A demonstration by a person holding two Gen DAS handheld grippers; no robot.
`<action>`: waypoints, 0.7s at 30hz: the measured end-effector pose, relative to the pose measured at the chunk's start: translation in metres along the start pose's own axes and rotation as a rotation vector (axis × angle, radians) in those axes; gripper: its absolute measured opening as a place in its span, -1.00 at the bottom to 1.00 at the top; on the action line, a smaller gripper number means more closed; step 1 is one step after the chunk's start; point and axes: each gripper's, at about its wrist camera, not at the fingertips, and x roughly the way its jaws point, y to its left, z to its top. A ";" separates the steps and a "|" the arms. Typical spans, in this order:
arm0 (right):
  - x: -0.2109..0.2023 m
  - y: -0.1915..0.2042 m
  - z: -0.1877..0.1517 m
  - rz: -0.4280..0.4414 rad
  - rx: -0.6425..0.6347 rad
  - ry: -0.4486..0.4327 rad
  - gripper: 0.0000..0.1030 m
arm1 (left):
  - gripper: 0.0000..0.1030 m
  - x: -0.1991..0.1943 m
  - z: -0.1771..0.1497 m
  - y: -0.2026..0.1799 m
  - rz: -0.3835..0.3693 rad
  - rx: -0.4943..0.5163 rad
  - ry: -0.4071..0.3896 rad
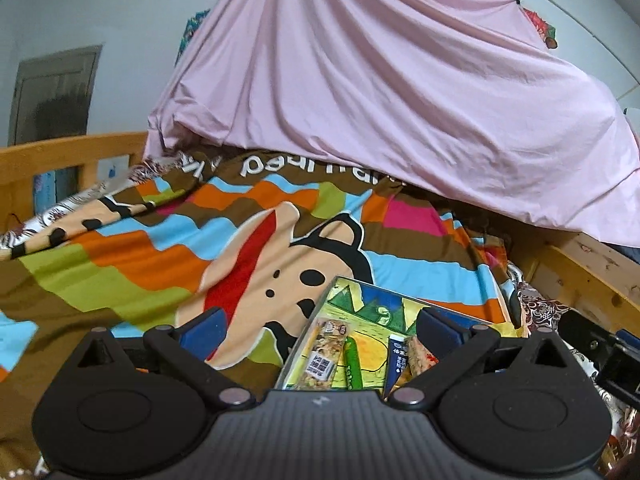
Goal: Organize snacks
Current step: 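Open both tools to release the nut bag and green stick, then raise both tools up and away from the silver tray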
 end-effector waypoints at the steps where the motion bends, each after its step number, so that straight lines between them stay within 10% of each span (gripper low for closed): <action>1: -0.005 0.001 0.000 -0.005 -0.001 -0.009 0.99 | 0.99 -0.005 -0.002 0.000 0.002 0.002 -0.007; 12: -0.051 0.007 -0.013 -0.036 -0.025 -0.024 0.99 | 0.99 -0.063 -0.021 -0.002 0.157 0.175 -0.107; 21: -0.085 0.022 -0.028 -0.034 -0.059 -0.016 0.99 | 0.99 -0.098 -0.037 0.003 0.065 0.206 -0.123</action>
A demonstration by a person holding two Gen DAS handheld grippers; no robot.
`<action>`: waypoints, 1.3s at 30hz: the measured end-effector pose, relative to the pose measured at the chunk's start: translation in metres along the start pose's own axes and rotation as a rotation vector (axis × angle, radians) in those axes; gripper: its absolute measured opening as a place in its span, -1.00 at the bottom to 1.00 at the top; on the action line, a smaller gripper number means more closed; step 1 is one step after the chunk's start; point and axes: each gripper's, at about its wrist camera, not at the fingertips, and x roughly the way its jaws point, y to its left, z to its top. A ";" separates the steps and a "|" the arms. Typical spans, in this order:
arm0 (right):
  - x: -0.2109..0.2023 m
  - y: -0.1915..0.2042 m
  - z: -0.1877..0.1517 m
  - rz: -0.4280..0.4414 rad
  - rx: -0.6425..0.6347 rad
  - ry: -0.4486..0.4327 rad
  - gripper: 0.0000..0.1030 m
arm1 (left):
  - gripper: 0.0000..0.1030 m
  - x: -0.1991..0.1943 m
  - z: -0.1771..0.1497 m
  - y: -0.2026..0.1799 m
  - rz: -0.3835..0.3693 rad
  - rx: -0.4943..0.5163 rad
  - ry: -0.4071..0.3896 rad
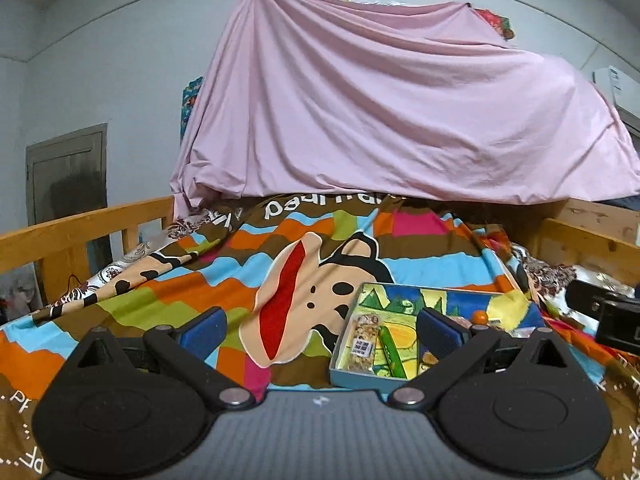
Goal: Organize snacks
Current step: 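Raise both tools up and away from the silver tray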
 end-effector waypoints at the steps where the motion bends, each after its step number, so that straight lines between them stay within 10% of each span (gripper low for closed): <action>1: -0.004 0.001 -0.002 0.001 -0.005 0.000 0.99 | 0.99 -0.003 -0.002 0.001 -0.003 0.007 -0.001; 39: -0.038 0.015 -0.062 -0.081 -0.081 0.117 0.99 | 0.99 -0.002 -0.071 0.023 -0.150 -0.037 0.103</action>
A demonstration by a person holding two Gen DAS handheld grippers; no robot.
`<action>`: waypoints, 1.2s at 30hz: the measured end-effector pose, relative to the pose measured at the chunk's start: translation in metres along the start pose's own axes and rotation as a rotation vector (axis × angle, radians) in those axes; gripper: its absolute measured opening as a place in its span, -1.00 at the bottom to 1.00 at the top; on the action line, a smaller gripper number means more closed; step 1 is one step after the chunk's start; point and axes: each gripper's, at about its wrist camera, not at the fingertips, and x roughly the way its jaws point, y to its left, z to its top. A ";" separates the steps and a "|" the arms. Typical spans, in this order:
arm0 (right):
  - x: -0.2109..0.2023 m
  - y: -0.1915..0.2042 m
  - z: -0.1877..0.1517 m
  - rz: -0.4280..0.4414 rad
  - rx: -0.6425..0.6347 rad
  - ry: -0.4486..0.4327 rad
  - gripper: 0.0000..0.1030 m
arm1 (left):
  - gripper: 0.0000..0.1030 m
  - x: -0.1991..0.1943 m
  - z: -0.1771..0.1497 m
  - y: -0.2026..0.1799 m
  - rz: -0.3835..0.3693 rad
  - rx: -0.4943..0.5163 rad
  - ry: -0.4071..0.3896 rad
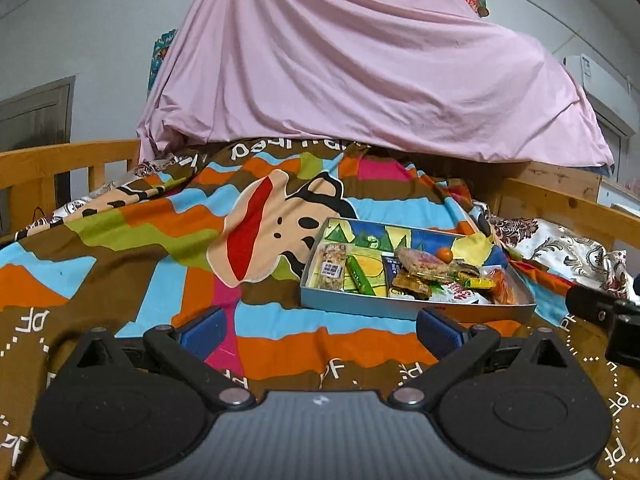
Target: Organize snacks
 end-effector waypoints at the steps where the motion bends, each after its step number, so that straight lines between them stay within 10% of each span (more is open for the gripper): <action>1: 0.003 0.000 -0.001 -0.002 0.004 0.008 0.99 | 0.99 0.001 0.000 0.001 -0.002 -0.008 0.002; 36: 0.020 -0.001 -0.016 -0.007 0.027 0.083 0.99 | 0.99 0.016 -0.014 0.002 -0.072 -0.031 0.008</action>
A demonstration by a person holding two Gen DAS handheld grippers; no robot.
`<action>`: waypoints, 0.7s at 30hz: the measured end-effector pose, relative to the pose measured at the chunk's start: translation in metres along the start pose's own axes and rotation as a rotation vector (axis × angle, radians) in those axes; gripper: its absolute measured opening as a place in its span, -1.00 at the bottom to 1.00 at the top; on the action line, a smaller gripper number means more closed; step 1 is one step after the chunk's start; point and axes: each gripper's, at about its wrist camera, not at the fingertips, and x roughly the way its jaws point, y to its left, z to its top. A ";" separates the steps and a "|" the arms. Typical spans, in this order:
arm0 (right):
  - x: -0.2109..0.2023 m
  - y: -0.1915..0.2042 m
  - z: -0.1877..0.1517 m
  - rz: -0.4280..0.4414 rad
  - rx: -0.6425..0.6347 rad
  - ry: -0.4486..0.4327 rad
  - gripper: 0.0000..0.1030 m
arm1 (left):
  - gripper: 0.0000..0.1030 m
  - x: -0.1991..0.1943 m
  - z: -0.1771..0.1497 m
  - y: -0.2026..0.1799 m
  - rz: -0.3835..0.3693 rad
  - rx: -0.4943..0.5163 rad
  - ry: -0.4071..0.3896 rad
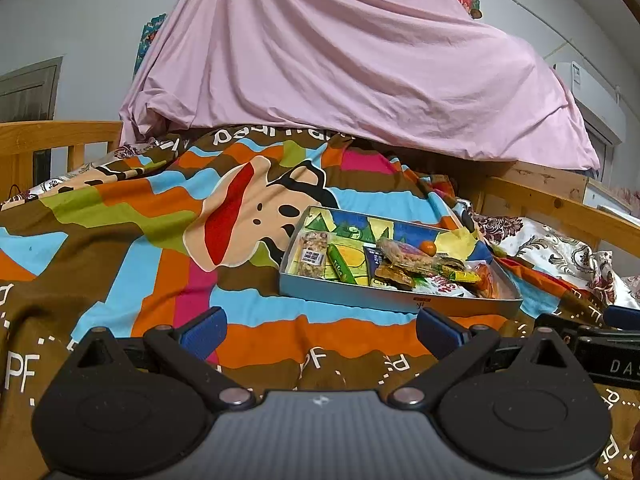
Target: Organize snacks
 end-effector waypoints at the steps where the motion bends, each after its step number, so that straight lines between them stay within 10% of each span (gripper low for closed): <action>1: 0.000 0.000 0.000 0.001 -0.001 0.000 0.99 | 0.99 0.000 0.000 0.000 0.000 0.000 0.001; 21: 0.000 0.000 0.000 0.001 -0.003 -0.001 0.99 | 0.99 0.001 -0.001 0.001 0.004 0.000 0.004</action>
